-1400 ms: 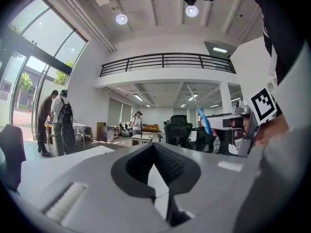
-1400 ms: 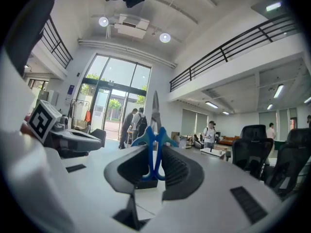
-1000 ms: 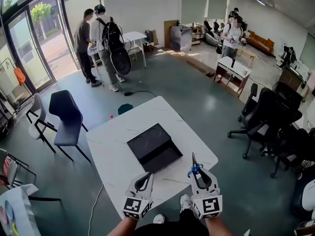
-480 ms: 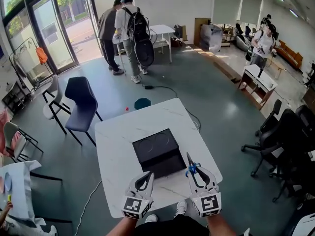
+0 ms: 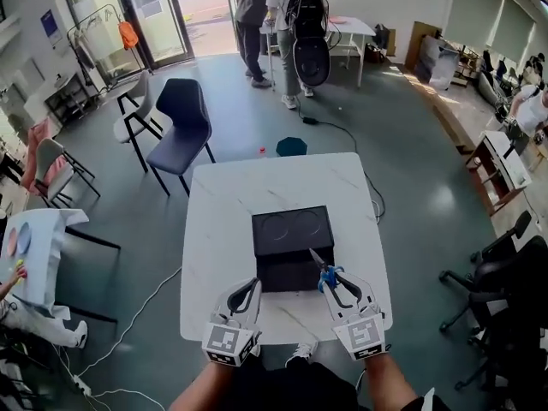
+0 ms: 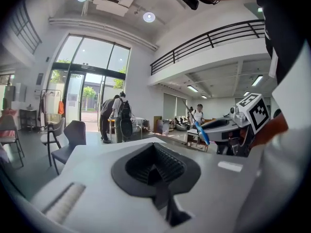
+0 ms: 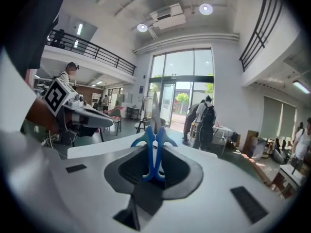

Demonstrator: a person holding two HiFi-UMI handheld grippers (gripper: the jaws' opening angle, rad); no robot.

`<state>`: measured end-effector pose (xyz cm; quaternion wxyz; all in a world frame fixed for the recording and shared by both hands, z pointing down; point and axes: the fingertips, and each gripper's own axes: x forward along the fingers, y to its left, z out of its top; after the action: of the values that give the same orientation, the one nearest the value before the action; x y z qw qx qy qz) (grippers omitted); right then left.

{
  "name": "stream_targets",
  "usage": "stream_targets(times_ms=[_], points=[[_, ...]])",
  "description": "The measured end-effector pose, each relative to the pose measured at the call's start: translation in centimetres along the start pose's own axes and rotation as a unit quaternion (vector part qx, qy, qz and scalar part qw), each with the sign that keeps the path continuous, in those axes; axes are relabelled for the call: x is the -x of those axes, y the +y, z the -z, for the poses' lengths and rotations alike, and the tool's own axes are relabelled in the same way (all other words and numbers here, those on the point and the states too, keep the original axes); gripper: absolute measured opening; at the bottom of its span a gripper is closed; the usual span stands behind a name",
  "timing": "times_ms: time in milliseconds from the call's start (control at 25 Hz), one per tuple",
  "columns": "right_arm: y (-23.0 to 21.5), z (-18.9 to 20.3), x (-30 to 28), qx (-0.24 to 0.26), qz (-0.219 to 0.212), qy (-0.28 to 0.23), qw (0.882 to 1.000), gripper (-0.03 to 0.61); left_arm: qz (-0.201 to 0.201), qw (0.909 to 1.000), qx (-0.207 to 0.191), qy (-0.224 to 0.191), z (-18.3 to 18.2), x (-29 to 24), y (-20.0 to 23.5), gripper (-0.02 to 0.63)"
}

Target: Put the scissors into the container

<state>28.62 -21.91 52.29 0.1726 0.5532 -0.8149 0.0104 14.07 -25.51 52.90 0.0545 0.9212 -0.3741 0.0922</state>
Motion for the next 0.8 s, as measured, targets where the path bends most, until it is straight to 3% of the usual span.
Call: stream_targets(times_ms=[200,360,520,800], points=[[1.5,1.7,-2.4,0.037,-0.066,0.029,0.997,0.092,-0.035,0.9991,0.02,0.011,1.3,0.7,1.5,0.008],[2.1,4.5,-4.0,0.11,-0.103,0.088,0.985,0.091,-0.043,0.9984,0.032,0.016,1.7,0.4,2.2,0.009],[2.6,6.9,-5.5,0.136,-0.126,0.134,0.973,0.091,-0.051,0.9983,0.027,0.008,1.4,-0.2,3.8,0.009],[3.9,10.8,-8.3,0.214,-0.187,0.208,0.936,0.091,-0.069,0.9974,0.023,0.003,2.1,-0.2,5.2,0.009]])
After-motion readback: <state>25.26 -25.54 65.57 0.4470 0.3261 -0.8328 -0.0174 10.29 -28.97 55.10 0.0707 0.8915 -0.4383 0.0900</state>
